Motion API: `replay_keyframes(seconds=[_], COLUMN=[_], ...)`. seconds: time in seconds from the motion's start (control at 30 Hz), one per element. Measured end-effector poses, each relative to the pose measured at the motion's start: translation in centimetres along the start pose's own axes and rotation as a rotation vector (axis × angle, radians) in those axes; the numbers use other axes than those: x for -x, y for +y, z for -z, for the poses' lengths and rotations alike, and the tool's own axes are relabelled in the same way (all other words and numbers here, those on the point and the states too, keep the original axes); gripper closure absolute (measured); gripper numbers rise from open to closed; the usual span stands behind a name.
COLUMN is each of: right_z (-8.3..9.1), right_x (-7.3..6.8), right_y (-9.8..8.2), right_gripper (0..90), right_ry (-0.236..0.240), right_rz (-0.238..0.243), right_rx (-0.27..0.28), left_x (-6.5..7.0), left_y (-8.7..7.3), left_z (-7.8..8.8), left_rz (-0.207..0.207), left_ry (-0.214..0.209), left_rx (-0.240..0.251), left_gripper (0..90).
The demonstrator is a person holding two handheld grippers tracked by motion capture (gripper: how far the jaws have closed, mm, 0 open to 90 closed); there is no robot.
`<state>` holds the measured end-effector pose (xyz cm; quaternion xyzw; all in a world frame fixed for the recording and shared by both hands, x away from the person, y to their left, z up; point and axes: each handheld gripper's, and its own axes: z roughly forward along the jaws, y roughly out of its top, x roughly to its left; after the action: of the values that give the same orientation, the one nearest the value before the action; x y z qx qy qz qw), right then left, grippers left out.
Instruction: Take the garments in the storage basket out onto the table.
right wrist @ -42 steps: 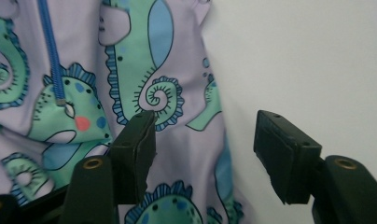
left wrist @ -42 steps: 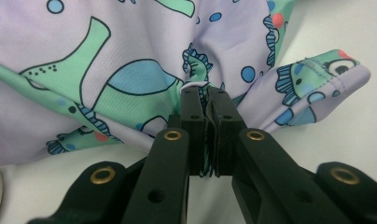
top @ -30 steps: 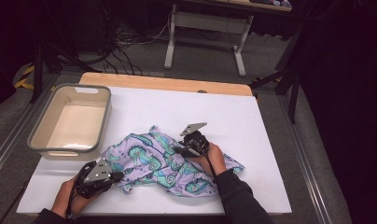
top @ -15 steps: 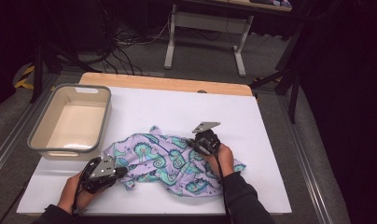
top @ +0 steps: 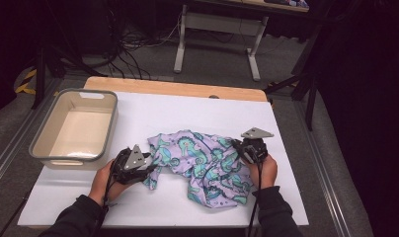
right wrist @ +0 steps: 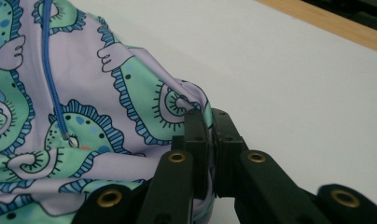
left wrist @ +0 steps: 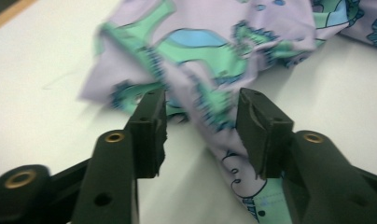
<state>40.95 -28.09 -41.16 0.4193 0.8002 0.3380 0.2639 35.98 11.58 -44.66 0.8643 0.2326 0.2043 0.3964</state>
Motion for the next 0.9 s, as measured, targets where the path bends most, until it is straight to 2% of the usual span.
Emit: replay_keyframes(seconds=[0.07,0.13,0.23,0.3,0.37,0.43,0.5,0.53,0.57,0.6,0.67,0.73,0.8,0.87,0.9], right_z=[0.7,1.4,1.8,1.8,1.8,1.9,2.1,2.2,2.3,2.3,2.4,2.5,2.5,2.7,2.7], right_x=[0.7,1.4,1.8,1.8,1.8,1.7,1.6,1.6,1.6,1.5,1.4,1.2,0.9,0.0,-0.5], right_y=[-0.3,-0.8,-1.4,-1.7,-1.9,-2.0,-2.1,-2.2,-2.2,-2.2,-2.2,-2.2,-2.2,-2.2,-2.2], right_gripper=[87.2,87.1,86.9,86.7,86.5,86.3,86.3,86.3,86.3,86.3,86.3,86.4,86.4,86.4,86.4], right_ry=[-0.017,-0.023,-0.018,-0.007,0.007,0.037,0.059,0.077,0.092,0.099,0.125,0.157,0.2,0.272,0.293], right_rz=[-0.016,-0.047,-0.062,-0.064,-0.061,-0.063,-0.066,-0.071,-0.071,-0.072,-0.063,-0.057,-0.058,-0.021,-0.002], right_rx=[0.012,0.023,0.021,0.016,0.014,0.018,0.026,0.031,0.039,0.04,0.044,0.042,0.05,0.05,0.048], left_x=[-0.1,0.0,0.8,1.7,2.7,3.1,3.2,3.0,2.7,2.5,2.3,2.0,1.8,1.6,1.3], left_y=[0.0,0.2,0.5,0.9,1.3,1.3,1.1,0.9,0.8,0.6,0.4,0.2,0.0,-0.4,-0.8], left_z=[0.2,0.3,0.2,-0.2,-1.0,-1.8,-2.5,-2.8,-2.8,-2.7,-2.5,-2.3,-1.9,-1.4,-0.9], left_rz=[0.021,0.031,0.035,0.012,-0.03,-0.055,-0.062,-0.056,-0.037,-0.029,-0.059,-0.069,-0.086,-0.089,-0.085], left_ry=[-0.004,-0.03,-0.069,-0.095,-0.093,-0.09,-0.08,-0.085,-0.1,-0.11,-0.084,-0.084,-0.064,-0.055,-0.046], left_rx=[0.019,0.023,0.028,0.021,-0.016,-0.061,-0.104,-0.114,-0.103,-0.099,-0.112,-0.121,-0.137,-0.147,-0.153], left_gripper=[48.0,44.9,41.1,39.1,38.2,38.3,43.5,46.8,47.5,52.9,67.5,79.8,82.6,84.6,84.8])
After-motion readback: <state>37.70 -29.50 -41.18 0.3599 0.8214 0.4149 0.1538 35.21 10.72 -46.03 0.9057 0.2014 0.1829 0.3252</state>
